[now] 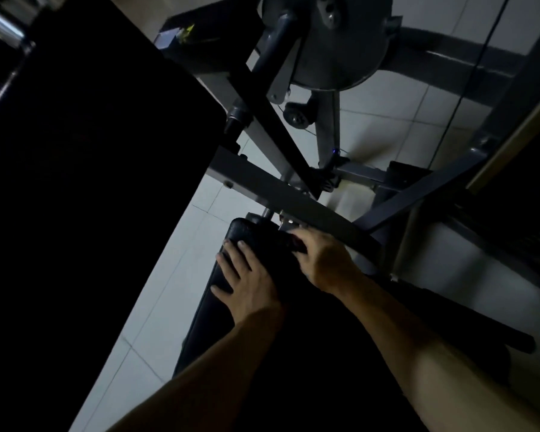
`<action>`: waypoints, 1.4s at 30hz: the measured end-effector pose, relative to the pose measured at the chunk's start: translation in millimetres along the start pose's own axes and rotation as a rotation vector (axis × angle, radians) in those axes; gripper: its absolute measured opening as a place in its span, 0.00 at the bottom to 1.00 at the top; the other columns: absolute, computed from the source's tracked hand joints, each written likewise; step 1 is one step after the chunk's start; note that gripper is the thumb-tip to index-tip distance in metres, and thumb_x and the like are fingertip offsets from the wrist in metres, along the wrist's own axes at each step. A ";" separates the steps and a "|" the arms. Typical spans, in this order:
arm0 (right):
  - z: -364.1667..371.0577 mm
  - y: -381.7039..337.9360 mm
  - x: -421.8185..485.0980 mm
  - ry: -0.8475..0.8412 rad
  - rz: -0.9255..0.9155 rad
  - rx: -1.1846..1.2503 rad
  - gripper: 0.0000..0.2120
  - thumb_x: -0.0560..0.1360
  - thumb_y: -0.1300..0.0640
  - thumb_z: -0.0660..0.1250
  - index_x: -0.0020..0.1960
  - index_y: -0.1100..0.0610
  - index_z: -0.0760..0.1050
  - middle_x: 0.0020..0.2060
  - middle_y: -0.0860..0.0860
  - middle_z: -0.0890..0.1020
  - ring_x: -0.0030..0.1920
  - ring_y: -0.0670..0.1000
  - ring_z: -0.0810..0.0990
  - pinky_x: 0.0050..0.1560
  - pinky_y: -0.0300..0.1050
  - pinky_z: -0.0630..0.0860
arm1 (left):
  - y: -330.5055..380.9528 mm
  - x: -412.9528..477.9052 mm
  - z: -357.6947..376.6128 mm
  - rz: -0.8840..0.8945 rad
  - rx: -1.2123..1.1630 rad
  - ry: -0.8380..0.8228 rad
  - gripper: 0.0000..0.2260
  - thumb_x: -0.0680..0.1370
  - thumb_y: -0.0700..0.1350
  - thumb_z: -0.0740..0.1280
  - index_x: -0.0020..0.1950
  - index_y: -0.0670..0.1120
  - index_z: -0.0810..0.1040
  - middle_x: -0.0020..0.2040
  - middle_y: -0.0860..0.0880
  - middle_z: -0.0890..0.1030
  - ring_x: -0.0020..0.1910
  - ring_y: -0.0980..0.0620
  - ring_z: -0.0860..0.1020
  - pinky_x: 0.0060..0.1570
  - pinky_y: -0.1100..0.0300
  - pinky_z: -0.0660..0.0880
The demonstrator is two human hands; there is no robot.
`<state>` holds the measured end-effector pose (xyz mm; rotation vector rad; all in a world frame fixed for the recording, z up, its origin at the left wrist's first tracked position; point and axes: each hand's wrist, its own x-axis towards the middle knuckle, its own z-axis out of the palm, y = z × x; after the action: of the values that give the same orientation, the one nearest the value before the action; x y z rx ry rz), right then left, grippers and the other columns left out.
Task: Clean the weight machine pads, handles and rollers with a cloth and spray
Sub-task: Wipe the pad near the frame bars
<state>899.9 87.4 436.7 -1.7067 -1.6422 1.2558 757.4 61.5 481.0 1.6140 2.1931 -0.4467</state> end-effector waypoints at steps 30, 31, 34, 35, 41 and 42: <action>-40.0 91.8 -75.5 0.026 0.100 -0.067 0.14 0.83 0.55 0.63 0.67 0.58 0.77 0.62 0.56 0.82 0.63 0.57 0.80 0.54 0.38 0.69 | 50.9 -75.8 95.0 0.553 0.305 0.015 0.38 0.82 0.55 0.63 0.84 0.52 0.43 0.82 0.48 0.31 0.80 0.41 0.30 0.76 0.29 0.42; -45.4 105.1 -90.9 0.027 0.152 -0.091 0.14 0.83 0.56 0.63 0.67 0.57 0.77 0.61 0.57 0.82 0.62 0.58 0.80 0.53 0.41 0.69 | 50.9 -75.0 94.8 0.547 0.321 0.022 0.38 0.82 0.54 0.64 0.84 0.51 0.44 0.81 0.47 0.31 0.80 0.40 0.31 0.76 0.29 0.43; -64.2 144.8 -142.8 0.014 0.374 -0.117 0.13 0.83 0.59 0.61 0.66 0.59 0.75 0.60 0.58 0.81 0.59 0.61 0.80 0.51 0.45 0.71 | 55.9 -76.7 95.4 0.552 0.362 0.010 0.42 0.80 0.55 0.68 0.84 0.46 0.46 0.81 0.44 0.31 0.80 0.37 0.31 0.75 0.27 0.45; -68.2 154.9 -160.1 0.037 0.465 -0.126 0.12 0.83 0.60 0.60 0.64 0.61 0.76 0.59 0.57 0.81 0.54 0.59 0.81 0.49 0.44 0.72 | 57.0 -78.3 94.5 0.558 0.366 0.001 0.43 0.79 0.56 0.69 0.83 0.46 0.46 0.81 0.43 0.31 0.80 0.37 0.32 0.76 0.27 0.45; -53.0 167.3 -215.5 0.555 0.444 0.045 0.15 0.76 0.68 0.67 0.59 0.56 0.81 0.66 0.55 0.78 0.64 0.54 0.78 0.58 0.40 0.74 | 54.3 -79.7 92.2 0.589 0.373 0.019 0.47 0.76 0.60 0.71 0.84 0.46 0.46 0.81 0.43 0.32 0.80 0.37 0.33 0.76 0.29 0.47; -43.0 159.6 -218.1 0.536 0.335 0.104 0.19 0.76 0.66 0.68 0.63 0.51 0.80 0.74 0.54 0.72 0.75 0.54 0.70 0.68 0.45 0.71 | 53.2 -79.4 91.6 0.604 0.358 0.032 0.46 0.77 0.61 0.70 0.84 0.46 0.46 0.82 0.43 0.32 0.80 0.38 0.33 0.77 0.29 0.46</action>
<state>1048.5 -137.5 389.2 -2.0788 -0.9959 0.8832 840.1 -32.1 437.0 2.3647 1.5784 -0.6489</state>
